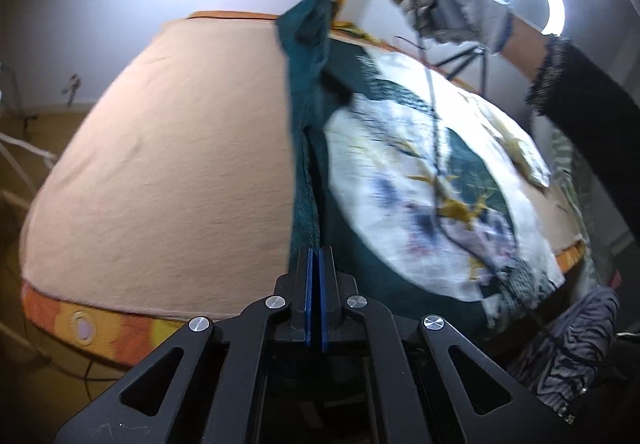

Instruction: Fold small clothes

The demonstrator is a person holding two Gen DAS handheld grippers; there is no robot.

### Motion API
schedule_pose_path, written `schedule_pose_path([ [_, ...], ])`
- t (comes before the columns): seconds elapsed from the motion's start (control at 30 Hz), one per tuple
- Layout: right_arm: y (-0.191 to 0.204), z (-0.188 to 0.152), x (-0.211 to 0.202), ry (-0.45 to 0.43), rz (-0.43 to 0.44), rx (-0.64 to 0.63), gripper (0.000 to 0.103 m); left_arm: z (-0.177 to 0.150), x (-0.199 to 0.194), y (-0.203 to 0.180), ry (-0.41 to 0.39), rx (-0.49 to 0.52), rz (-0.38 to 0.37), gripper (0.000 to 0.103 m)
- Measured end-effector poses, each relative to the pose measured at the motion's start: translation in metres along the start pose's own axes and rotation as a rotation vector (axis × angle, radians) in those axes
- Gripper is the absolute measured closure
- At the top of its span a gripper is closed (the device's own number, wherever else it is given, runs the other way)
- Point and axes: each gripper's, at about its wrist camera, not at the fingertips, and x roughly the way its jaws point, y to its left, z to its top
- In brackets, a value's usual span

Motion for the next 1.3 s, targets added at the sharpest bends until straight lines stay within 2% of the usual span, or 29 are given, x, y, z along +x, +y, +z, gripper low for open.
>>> schedule_pose_path([
  [0.13, -0.031, -0.016, -0.004, 0.007, -0.033, 0.043, 0.103, -0.001, 0.010, -0.024, 0.032, 0.046, -0.063, 0.102],
  [0.3, -0.073, -0.033, -0.009, 0.017, -0.068, 0.113, 0.103, -0.005, 0.018, -0.055, 0.053, 0.124, -0.086, 0.102],
  [0.5, -0.098, -0.042, -0.006, 0.019, -0.113, 0.138, 0.103, -0.006, 0.025, -0.063, 0.073, 0.100, -0.134, 0.102],
  [0.63, -0.100, -0.038, -0.004, 0.007, -0.127, 0.136, 0.103, -0.005, 0.033, -0.071, 0.090, 0.098, -0.168, 0.102],
  [0.73, -0.099, -0.036, 0.002, 0.015, -0.157, 0.121, 0.103, -0.005, 0.041, -0.076, 0.134, 0.073, -0.240, 0.101],
  [0.77, -0.098, -0.035, 0.004, 0.019, -0.179, 0.111, 0.102, -0.005, 0.042, -0.077, 0.147, 0.071, -0.251, 0.096],
  [0.8, -0.098, -0.035, 0.006, 0.022, -0.215, 0.097, 0.101, -0.004, 0.043, -0.078, 0.159, 0.065, -0.264, 0.086],
  [0.87, -0.100, -0.035, 0.008, 0.026, -0.251, 0.086, 0.099, -0.004, 0.040, -0.077, 0.163, 0.043, -0.312, 0.079],
  [0.9, -0.103, -0.036, 0.008, 0.025, -0.277, 0.087, 0.094, -0.004, 0.036, -0.077, 0.153, 0.047, -0.319, 0.078],
  [0.93, -0.105, -0.036, 0.006, 0.027, -0.292, 0.095, 0.074, -0.003, 0.030, -0.077, 0.138, 0.060, -0.309, 0.078],
  [0.97, -0.107, -0.036, 0.003, 0.023, -0.310, 0.101, 0.062, -0.001, 0.024, -0.075, 0.122, 0.063, -0.304, 0.078],
  [1.03, -0.109, -0.039, -0.009, 0.004, -0.337, 0.099, 0.062, 0.000, 0.010, -0.069, 0.081, 0.062, -0.301, 0.078],
  [1.17, -0.104, -0.048, -0.041, -0.023, -0.322, 0.098, 0.061, -0.007, -0.015, -0.066, 0.004, 0.157, -0.193, 0.078],
  [1.23, -0.104, -0.058, -0.066, -0.044, -0.270, 0.116, 0.060, -0.008, -0.020, -0.061, -0.019, 0.165, -0.155, 0.078],
  [1.3, -0.099, -0.072, -0.090, -0.054, -0.212, 0.117, 0.060, -0.008, -0.022, -0.052, -0.023, 0.134, -0.149, 0.078],
])
